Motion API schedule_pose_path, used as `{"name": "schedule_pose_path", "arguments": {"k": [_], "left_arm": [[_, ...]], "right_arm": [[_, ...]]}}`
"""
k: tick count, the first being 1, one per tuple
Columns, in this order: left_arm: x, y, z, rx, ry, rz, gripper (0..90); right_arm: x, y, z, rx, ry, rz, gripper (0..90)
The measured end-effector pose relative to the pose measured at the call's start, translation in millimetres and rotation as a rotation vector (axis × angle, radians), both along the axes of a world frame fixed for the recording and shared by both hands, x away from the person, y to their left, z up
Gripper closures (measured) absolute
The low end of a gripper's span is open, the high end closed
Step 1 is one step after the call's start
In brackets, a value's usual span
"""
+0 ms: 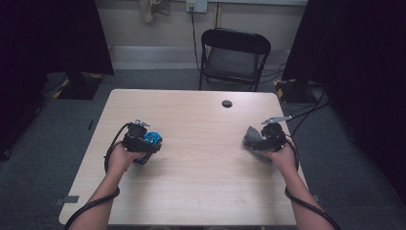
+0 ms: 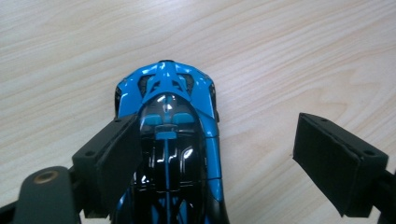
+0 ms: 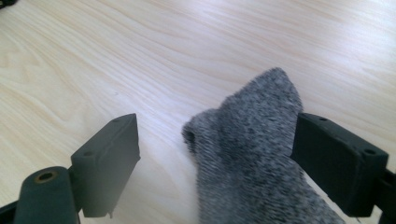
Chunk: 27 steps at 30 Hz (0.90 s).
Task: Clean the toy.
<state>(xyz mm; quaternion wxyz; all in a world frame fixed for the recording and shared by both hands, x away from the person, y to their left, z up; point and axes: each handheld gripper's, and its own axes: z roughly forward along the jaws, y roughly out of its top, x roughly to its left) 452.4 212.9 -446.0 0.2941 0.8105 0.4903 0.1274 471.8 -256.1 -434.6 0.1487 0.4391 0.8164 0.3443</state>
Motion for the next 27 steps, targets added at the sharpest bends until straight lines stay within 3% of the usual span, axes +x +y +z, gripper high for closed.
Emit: {"name": "schedule_pose_path", "arguments": {"k": [10, 27], "left_arm": [[-12.4, -13.2, 8.2, -0.025, -0.032, -0.066, 14.9], [-37.0, -42.1, -0.5, -0.054, -0.04, -0.168, 15.0]], "right_arm": [[-8.6, 24.9, -1.2, -0.01, -0.007, 0.106, 14.4], [-26.0, 53.8, -7.2, 0.012, 0.0, 0.212, 14.6]]}}
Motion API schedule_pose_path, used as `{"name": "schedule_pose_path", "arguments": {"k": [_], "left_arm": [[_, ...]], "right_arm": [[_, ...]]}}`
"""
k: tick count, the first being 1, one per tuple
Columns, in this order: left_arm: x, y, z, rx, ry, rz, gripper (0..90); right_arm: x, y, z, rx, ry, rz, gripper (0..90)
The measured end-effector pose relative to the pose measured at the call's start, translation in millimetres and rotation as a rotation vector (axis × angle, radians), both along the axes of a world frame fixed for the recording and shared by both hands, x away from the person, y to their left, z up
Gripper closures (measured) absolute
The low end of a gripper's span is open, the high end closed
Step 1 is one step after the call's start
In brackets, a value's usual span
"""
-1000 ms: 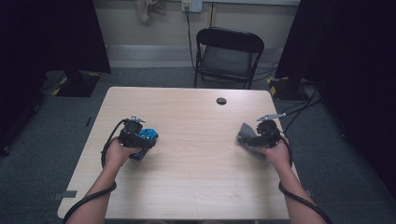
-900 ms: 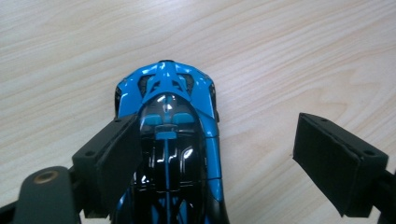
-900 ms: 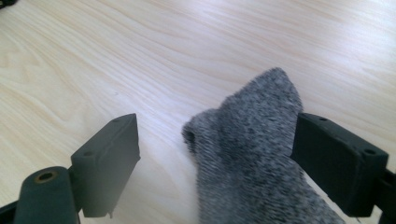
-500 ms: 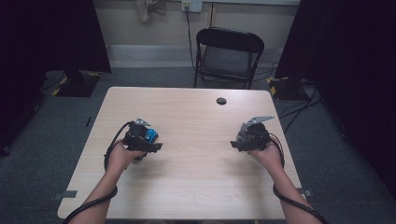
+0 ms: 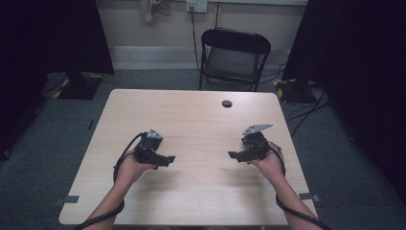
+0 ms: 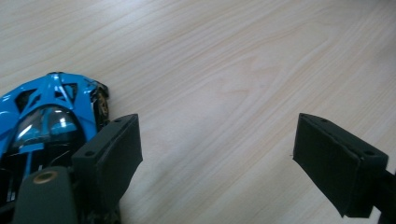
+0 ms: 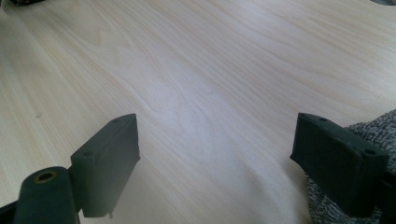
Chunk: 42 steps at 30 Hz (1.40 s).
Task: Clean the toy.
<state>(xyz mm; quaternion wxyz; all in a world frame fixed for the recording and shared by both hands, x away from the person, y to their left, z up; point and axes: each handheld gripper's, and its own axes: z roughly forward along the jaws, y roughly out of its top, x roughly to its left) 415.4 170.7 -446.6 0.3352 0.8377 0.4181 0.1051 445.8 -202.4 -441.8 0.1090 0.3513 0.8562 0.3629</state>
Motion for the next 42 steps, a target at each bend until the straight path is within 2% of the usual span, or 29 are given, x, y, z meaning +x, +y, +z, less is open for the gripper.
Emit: {"name": "schedule_pose_path", "arguments": {"k": [15, 26, 37, 38, 42], "left_arm": [[-21.1, -19.8, -5.5, -0.029, -0.017, -0.071, 15.0], [-33.5, -21.8, -13.5, -0.023, -0.01, -0.096, 15.0], [-46.4, -23.5, -18.8, -0.022, -0.016, -0.123, 15.0], [-49.3, -24.1, -20.8, -0.012, -0.011, -0.141, 15.0], [-55.1, -25.0, -25.6, -0.02, -0.008, -0.153, 15.1]], "right_arm": [[-17.5, 18.9, -6.2, 0.015, 0.005, 0.076, 14.5], [-29.0, 27.0, -12.7, 0.029, 0.012, 0.11, 14.5], [-39.7, 38.2, -18.4, 0.019, 0.011, 0.143, 14.5], [-41.3, 40.2, -19.4, 0.013, 0.013, 0.152, 14.5], [-45.6, 43.6, -22.1, 0.012, 0.017, 0.164, 14.5]]}}
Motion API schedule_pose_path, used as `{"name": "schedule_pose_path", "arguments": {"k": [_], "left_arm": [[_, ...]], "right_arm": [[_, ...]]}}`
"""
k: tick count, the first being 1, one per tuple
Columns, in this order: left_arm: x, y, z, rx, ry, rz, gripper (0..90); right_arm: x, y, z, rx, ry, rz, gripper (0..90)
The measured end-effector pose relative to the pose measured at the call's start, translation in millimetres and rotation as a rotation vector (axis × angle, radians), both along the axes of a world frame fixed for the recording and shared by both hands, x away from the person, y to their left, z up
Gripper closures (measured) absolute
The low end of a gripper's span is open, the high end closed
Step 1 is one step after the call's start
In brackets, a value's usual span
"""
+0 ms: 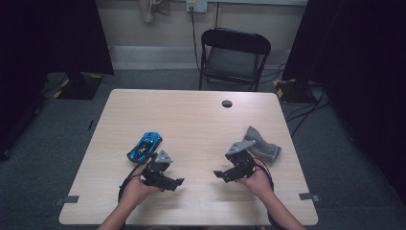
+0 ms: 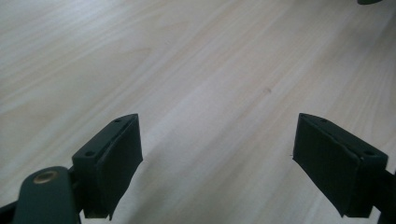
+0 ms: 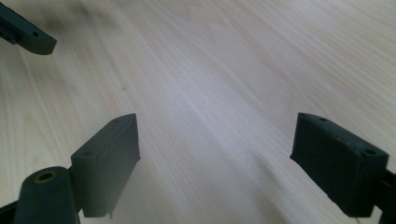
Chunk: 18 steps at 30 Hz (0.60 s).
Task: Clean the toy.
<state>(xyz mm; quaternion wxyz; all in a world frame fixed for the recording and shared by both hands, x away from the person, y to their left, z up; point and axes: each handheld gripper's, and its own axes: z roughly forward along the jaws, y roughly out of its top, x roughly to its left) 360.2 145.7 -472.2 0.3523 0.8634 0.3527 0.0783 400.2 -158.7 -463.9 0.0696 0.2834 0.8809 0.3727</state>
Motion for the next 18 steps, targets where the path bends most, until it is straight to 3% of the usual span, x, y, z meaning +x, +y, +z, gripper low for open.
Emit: {"name": "schedule_pose_path", "arguments": {"k": [8, 18], "left_arm": [[-8.0, -4.0, -6.7, 0.006, 0.009, -0.024, 15.0], [-13.8, -8.6, -15.3, 0.023, -0.018, -0.045, 15.0]], "right_arm": [[-8.0, 2.9, -8.9, -0.016, 0.003, 0.015, 14.5], [-16.8, 3.3, -22.8, -0.036, -0.004, 0.025, 14.8]]}}
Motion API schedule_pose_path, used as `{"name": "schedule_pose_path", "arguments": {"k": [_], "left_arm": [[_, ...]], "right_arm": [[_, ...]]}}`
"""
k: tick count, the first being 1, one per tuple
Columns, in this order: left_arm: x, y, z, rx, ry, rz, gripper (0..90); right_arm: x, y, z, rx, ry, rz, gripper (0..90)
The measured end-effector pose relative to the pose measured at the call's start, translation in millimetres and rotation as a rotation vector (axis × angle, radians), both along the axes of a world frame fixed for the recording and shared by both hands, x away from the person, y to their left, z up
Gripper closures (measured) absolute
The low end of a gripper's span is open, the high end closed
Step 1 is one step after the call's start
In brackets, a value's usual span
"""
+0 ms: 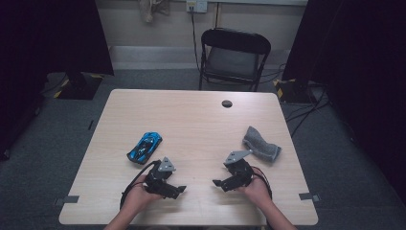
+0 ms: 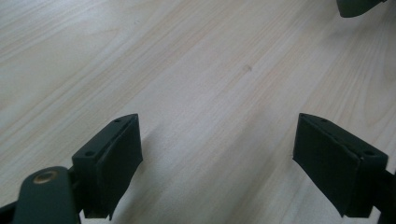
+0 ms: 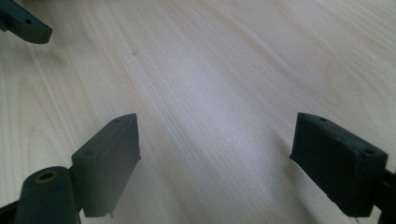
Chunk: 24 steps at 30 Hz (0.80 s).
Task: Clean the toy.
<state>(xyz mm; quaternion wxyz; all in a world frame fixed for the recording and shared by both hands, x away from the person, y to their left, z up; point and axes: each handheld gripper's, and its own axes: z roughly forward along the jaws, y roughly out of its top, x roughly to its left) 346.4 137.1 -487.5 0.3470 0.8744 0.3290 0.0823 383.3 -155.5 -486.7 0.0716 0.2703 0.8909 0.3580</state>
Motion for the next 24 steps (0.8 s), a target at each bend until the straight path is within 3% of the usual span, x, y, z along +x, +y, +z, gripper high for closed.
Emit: {"name": "schedule_pose_path", "arguments": {"k": [9, 14, 18, 24], "left_arm": [[-5.1, -6.2, -6.9, 0.031, -0.046, -0.044, 9.8], [-6.2, -6.6, -13.3, 0.011, -0.072, -0.074, 0.0], [-6.5, -5.9, -15.0, -0.008, -0.081, -0.077, 0.0], [-6.4, -5.0, -15.3, -0.011, -0.085, -0.084, 0.0]], "right_arm": [[-5.0, 0.9, -8.9, -0.014, -0.03, 0.011, 14.7], [-8.1, -1.1, -12.7, 0.007, -0.061, 0.008, 13.9], [-9.6, -3.7, -15.4, 0.034, -0.077, 0.008, 14.0], [-9.7, -3.7, -15.4, 0.034, -0.079, 0.008, 13.9]]}}
